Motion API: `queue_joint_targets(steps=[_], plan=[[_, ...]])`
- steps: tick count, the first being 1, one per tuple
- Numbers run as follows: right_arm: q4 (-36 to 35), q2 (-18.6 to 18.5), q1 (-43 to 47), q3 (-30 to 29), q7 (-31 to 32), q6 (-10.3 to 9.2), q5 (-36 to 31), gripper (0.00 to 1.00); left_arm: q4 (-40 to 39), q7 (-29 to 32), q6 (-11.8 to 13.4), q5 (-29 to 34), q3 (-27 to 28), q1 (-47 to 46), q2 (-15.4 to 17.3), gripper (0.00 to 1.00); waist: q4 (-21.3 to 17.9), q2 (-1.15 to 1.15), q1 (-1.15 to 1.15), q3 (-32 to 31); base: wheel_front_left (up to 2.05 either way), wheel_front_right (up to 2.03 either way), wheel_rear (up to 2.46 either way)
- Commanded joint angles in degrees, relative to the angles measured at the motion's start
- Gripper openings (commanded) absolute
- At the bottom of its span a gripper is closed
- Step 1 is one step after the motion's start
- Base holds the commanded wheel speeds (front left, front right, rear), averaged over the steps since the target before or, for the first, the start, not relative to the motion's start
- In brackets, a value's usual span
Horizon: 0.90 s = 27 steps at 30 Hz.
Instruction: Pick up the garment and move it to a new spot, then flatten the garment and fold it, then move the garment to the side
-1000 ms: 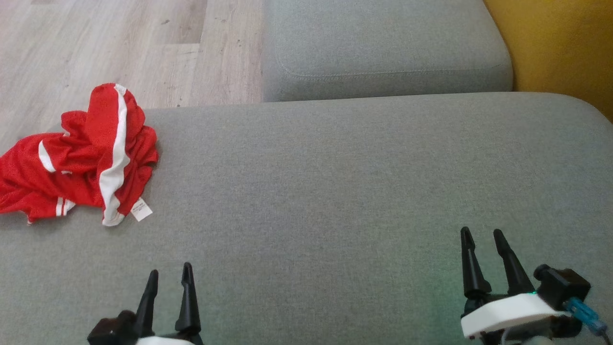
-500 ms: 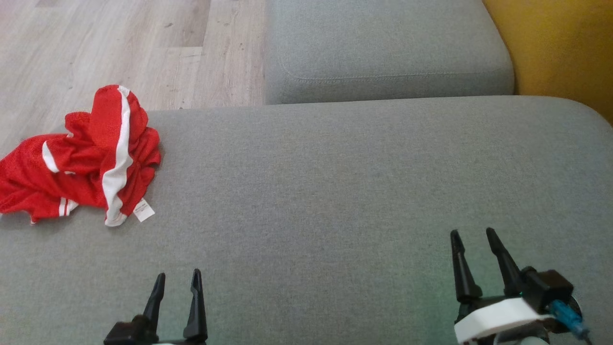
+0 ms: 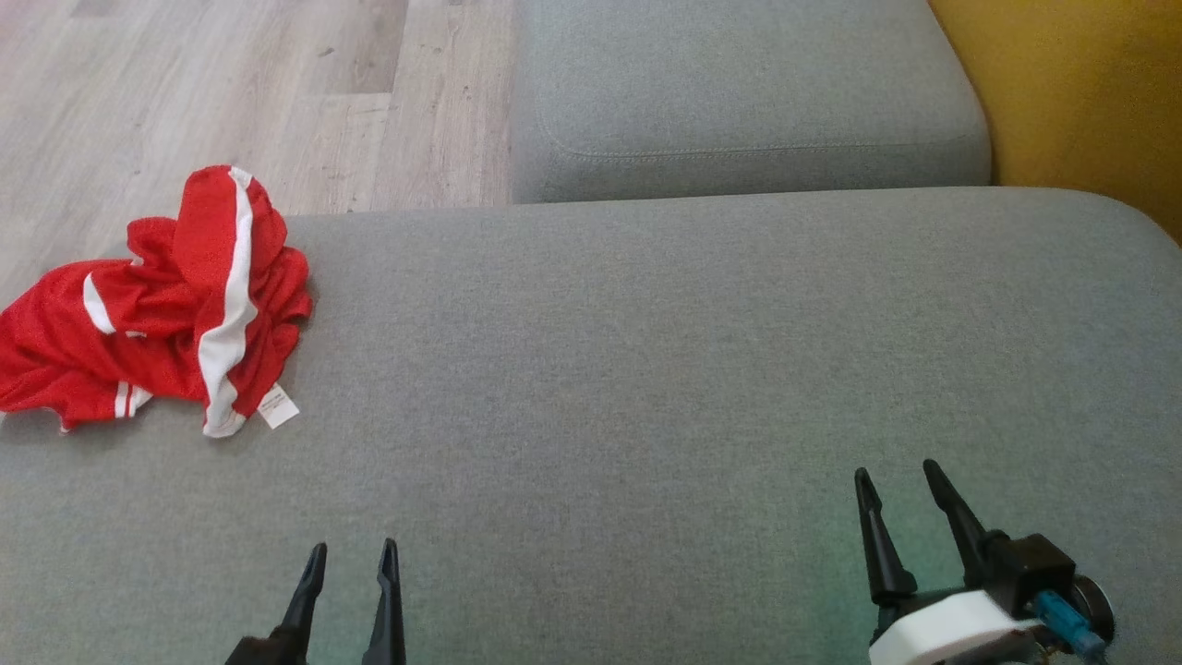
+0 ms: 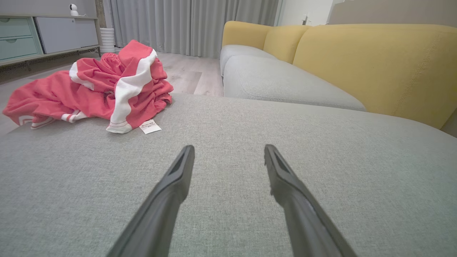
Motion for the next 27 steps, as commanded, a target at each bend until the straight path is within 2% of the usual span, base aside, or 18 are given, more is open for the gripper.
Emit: queue_joint_targets(steps=[1, 27], plan=[[-1.44, -0.56, -2.37, 1.21, -0.79, 0.44, -0.17, 1.0, -1.32, -0.71, 0.39, -0.18, 1.34, -1.95, 0.33, 1.0, 0.01, 0.0, 0.0, 0.02, 0.0, 0.0, 0.0], [-1.21, -0.56, -2.74, 0.84, -0.79, 0.44, -0.15, 1.0, -1.04, -0.71, 1.11, -1.24, 0.93, -2.46, 0.91, 1.0, 0.98, 0.0, 0.0, 0.06, 0.0, 0.0, 0.0]])
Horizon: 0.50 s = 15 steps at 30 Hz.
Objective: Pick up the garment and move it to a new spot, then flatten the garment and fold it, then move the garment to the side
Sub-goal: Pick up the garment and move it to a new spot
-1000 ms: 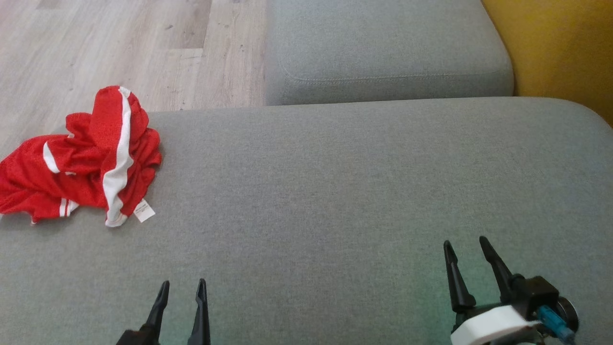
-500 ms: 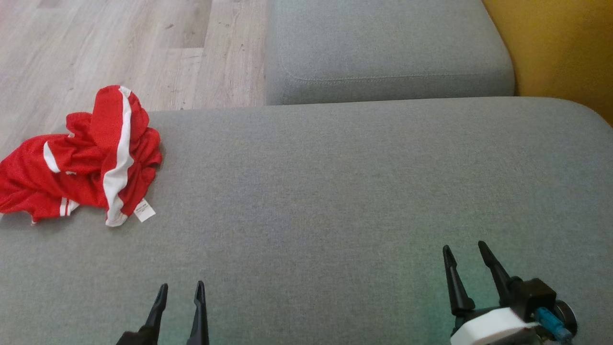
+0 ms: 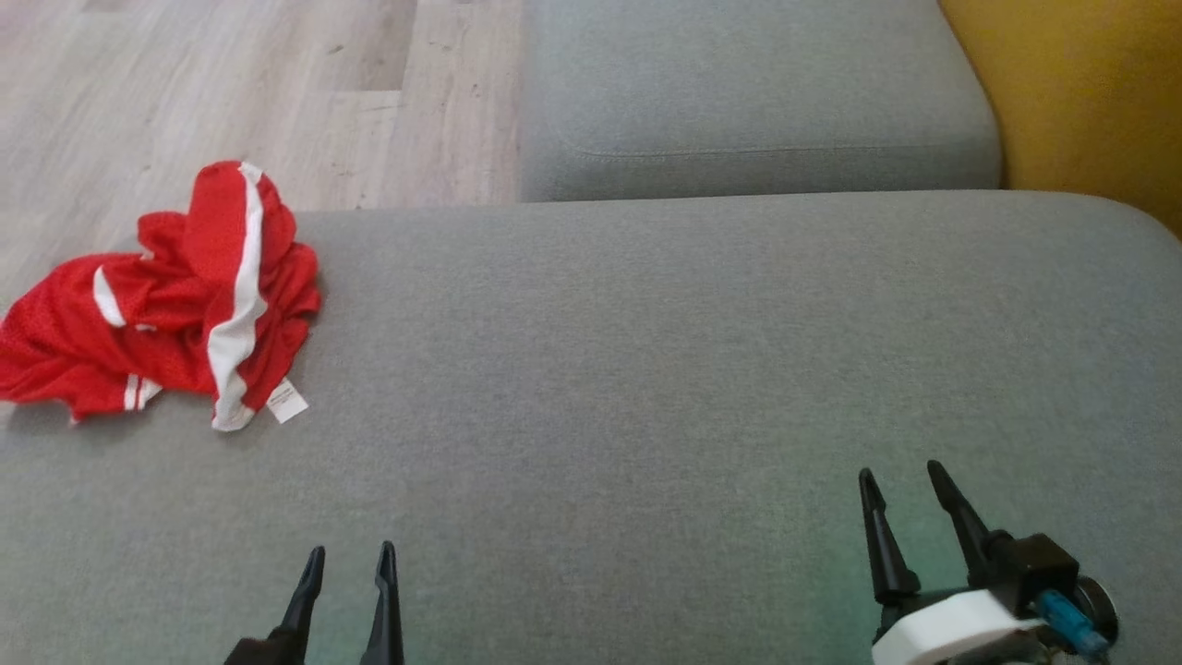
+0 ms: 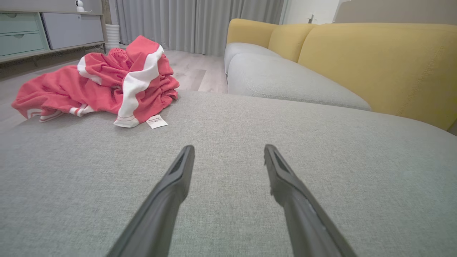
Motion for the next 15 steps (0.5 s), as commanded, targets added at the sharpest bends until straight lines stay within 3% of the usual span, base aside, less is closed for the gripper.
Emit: queue_joint_targets(steps=[1, 5, 15], plan=[[-2.26, -0.56, -2.55, 1.13, -0.79, 0.44, -0.1, 1.0, -1.7, -0.7, 0.55, -0.3, 1.25, -2.6, 0.54, 1.0, 0.9, 0.0, 0.0, 0.02, 0.0, 0.0, 0.0], [-3.04, -0.56, -2.14, 0.96, -0.79, 0.44, 0.27, 1.0, -1.91, -0.7, 0.66, -0.54, 1.39, -3.24, 0.87, 1.0, 4.59, 0.0, 0.0, -0.17, 0.0, 0.0, 0.0], [-3.75, -0.56, -2.54, 1.18, -0.79, 0.44, 1.61, 1.0, -3.21, -0.2, 1.14, -1.16, 2.04, -3.75, 2.31, 1.0, 17.98, 0.0, 0.0, -0.19, 0.0, 0.0, 0.0]])
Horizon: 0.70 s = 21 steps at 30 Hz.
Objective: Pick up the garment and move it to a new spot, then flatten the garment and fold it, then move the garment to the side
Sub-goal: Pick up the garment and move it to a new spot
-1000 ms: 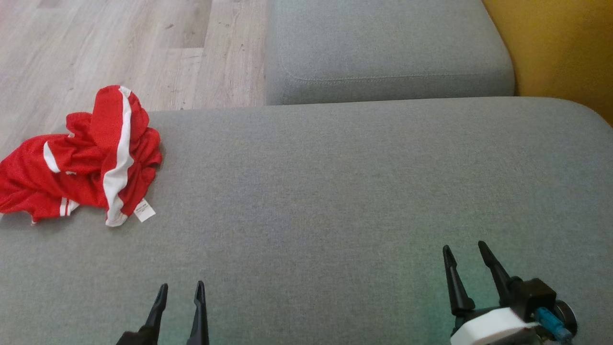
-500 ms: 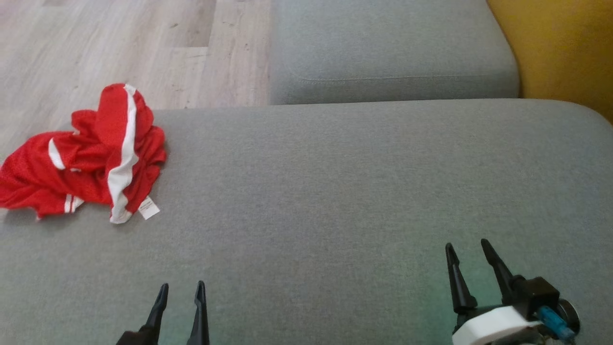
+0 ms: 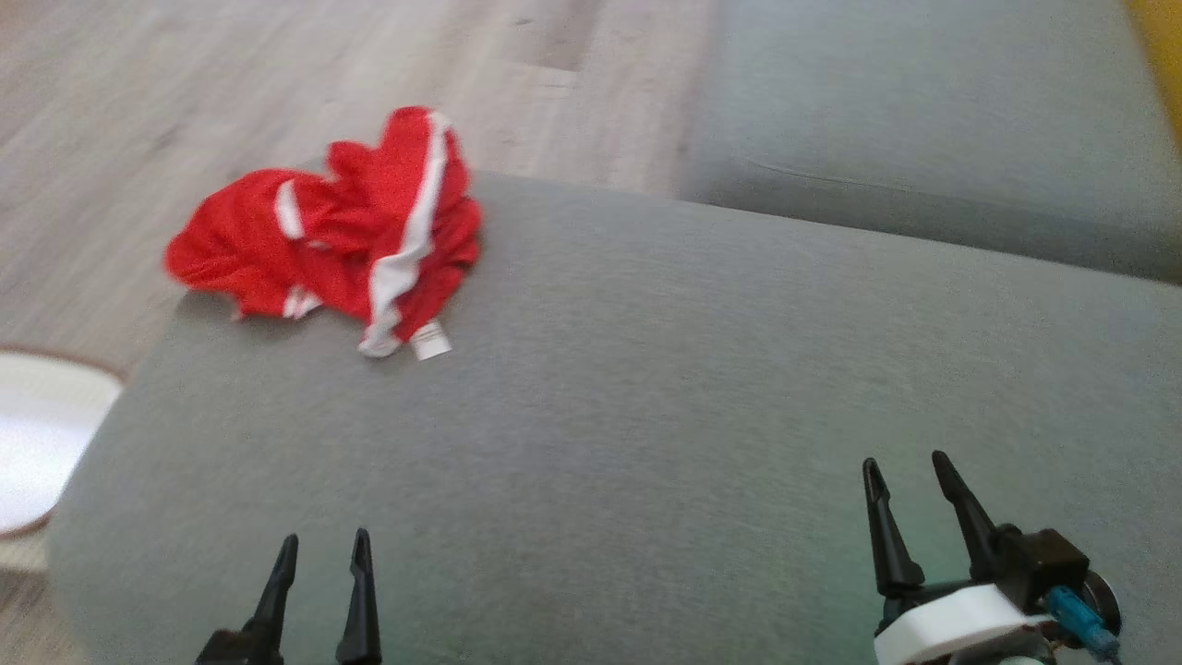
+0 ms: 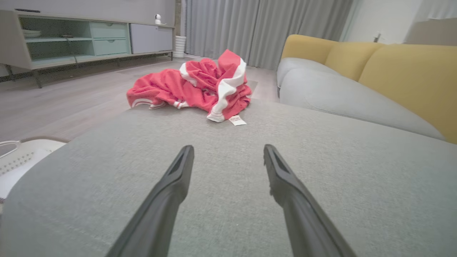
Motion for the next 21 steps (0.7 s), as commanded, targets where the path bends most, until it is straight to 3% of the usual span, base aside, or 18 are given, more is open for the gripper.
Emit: queue_joint_targets(steps=[1, 6, 21], plan=[[-2.0, -0.53, -2.64, 1.56, -0.78, 0.44, 0.46, 1.0, -2.25, -0.21, 0.25, -0.45, 1.74, -3.17, 0.58, 1.0, 4.84, 0.0, 0.0, 0.01, 0.0, 0.0, 0.0], [-1.92, -0.53, -3.27, 2.18, -0.78, 0.44, 0.81, 1.0, -3.67, 0.16, 0.61, -0.86, 1.96, -2.82, 0.99, 1.0, 8.86, 0.0, 0.0, 0.52, 0.0, 0.0, 0.0], [-1.67, -0.53, -4.25, 2.62, -0.78, 0.44, -0.09, 1.0, -6.71, -0.11, 1.66, -2.9, 3.84, -2.18, 1.71, 1.0, 9.13, 0.0, 0.0, 2.22, 0.0, 0.0, 0.0]])
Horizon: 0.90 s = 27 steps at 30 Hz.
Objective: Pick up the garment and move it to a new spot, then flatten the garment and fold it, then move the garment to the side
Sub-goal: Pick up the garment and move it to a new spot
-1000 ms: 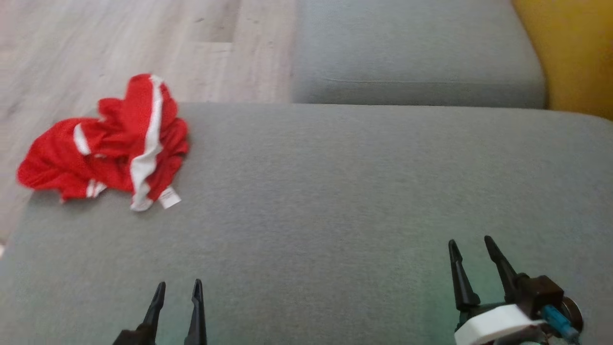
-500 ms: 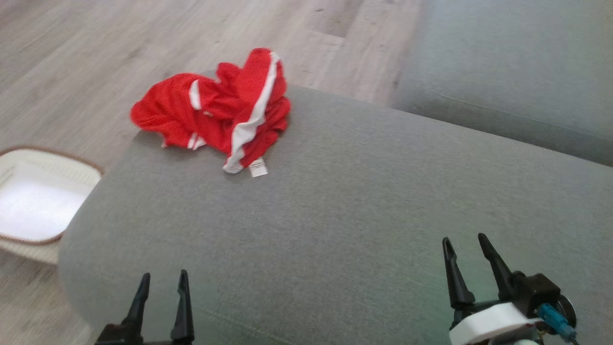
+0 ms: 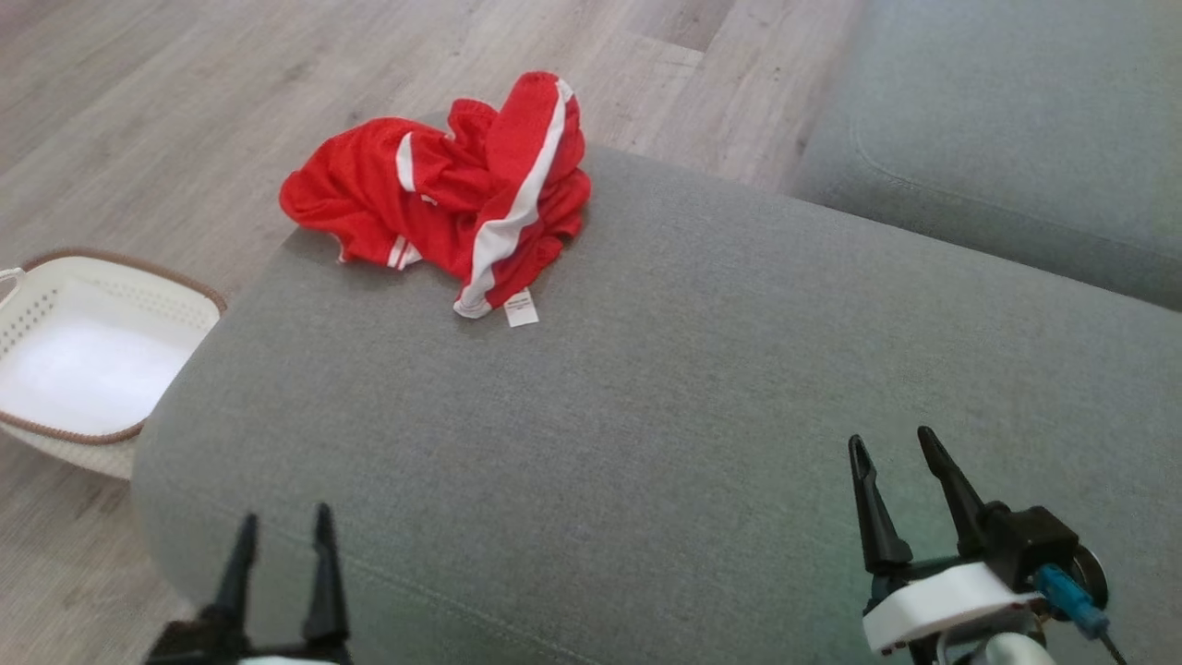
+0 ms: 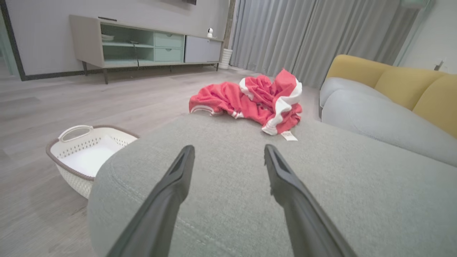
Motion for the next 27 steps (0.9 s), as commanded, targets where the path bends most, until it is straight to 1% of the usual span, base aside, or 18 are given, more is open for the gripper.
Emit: queue_joint_targets(steps=[1, 4, 7, 8, 11, 13, 16, 19, 23, 25, 27], plan=[[-2.0, -0.53, -1.76, 0.97, -0.78, 0.44, -0.71, 1.0, -3.63, -0.62, 0.22, -1.04, 3.6, -2.97, 1.51, 1.0, -1.04, 0.0, -0.01, 0.84, 0.0, 0.0, 0.0], [-2.52, -0.53, -1.58, 0.48, -0.78, 0.44, -1.74, 1.0, -8.07, 0.1, 0.33, -1.7, 5.87, -5.41, 3.96, 1.0, -2.39, 0.0, -0.01, 2.1, 0.0, 0.0, 0.0], [-3.24, -0.53, -2.08, -0.03, -0.78, 0.44, -3.24, 1.0, -14.76, 3.76, 0.65, -1.69, 7.85, -9.85, 7.41, 1.0, -4.15, 0.0, -0.01, 4.27, 0.0, 0.0, 0.0], [-3.24, -0.53, -2.08, -0.03, -0.78, 0.44, -3.24, 1.0, -14.76, 3.76, 0.65, -1.69, 7.85, -9.85, 7.41, 1.0, -4.15, 0.0, -0.01, 4.27, 0.0, 0.0, 0.0], [-3.88, -0.53, -3.74, -0.31, -0.78, 0.44, -4.82, 1.0, -19.0, 8.09, -0.37, -2.64, 9.71, -16.77, 11.48, 1.0, -6.54, 0.0, -0.01, 7.41, 0.0, 0.0, 0.0], [-4.27, -0.53, -5.33, -0.46, -0.77, 0.44, -6.02, 1.0, -19.57, 11.09, -1.28, -4.76, 11.2, -22.53, 13.63, 1.0, -8.3, 0.0, -0.01, 9.75, 0.0, 0.0, 0.0], [-4.87, -0.53, -7.65, -0.49, -0.53, 0.44, -7.78, 1.0, -16.85, 14.09, -2.27, -5.39, 12.57, -32.21, 18.04, 1.0, -11.22, 0.0, -0.01, 12.98, 0.0, 0.0, 0.0], [-5.83, -0.53, -9.63, -0.42, 0.11, 0.44, -9.17, 1.0, -11.87, 16.72, -3.42, -6.67, 11.96, -41.24, 20.34, 1.0, -14.18, 0.0, -0.01, 16.0, 0.0, 0.0, 0.0], [-7.42, -0.53, -11.23, -0.97, 0.94, 0.44, -10.67, 1.0, -3.25, 20.05, -4.32, -8.9, 10.77, -50.3, 21.25, 1.0, -17.53, 0.0, -0.01, 19.86, 0.0, 0.0, 0.0], [-8.13, -0.53, -11.68, -1.37, 1.31, 0.44, -11.19, 1.0, 1.65, 21.8, -4.93, -10.38, 9.72, -53.11, 21.18, 1.0, -18.91, 0.0, -0.01, 21.7, 0.0, 0.0, 0.0], [-8.78, -0.53, -12.01, -1.59, 1.54, 0.44, -11.4, 1.0, 6.08, 23.23, -5.47, -10.31, 7.66, -54.64, 21.7, 1.0, -20.18, 0.0, -0.01, 23.44, 0.0, 0.0, 0.0]])
